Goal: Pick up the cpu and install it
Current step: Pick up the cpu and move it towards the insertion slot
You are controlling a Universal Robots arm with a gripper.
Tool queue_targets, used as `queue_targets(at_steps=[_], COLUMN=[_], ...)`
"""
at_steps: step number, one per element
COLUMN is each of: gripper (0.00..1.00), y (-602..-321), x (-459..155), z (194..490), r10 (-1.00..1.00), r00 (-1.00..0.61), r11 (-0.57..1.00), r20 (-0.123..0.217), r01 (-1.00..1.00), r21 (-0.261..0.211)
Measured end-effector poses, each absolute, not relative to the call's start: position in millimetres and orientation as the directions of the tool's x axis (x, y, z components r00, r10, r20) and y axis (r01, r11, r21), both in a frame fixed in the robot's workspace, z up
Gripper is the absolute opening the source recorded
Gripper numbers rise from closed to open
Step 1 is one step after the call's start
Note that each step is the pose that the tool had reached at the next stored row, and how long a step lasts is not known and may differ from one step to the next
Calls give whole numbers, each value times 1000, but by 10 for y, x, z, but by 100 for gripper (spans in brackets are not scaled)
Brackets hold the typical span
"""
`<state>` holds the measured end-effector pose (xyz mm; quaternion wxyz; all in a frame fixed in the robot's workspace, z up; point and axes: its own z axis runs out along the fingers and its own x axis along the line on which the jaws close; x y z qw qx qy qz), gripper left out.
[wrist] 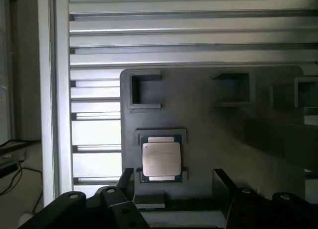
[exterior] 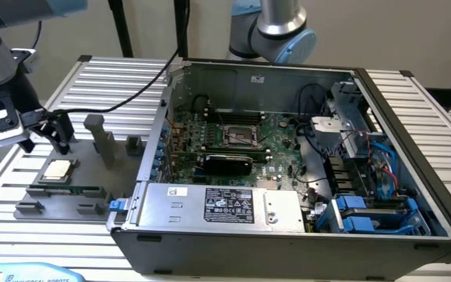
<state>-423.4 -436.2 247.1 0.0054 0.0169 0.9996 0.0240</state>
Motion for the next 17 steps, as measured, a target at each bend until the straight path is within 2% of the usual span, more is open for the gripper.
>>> queue_targets(at_steps=[17], gripper=[73], y=[-4362], x=[-4310], z=[2161], r10=[34], r00=[-999], r11=[998], r20=[-9], r01=[34], r21=[48])
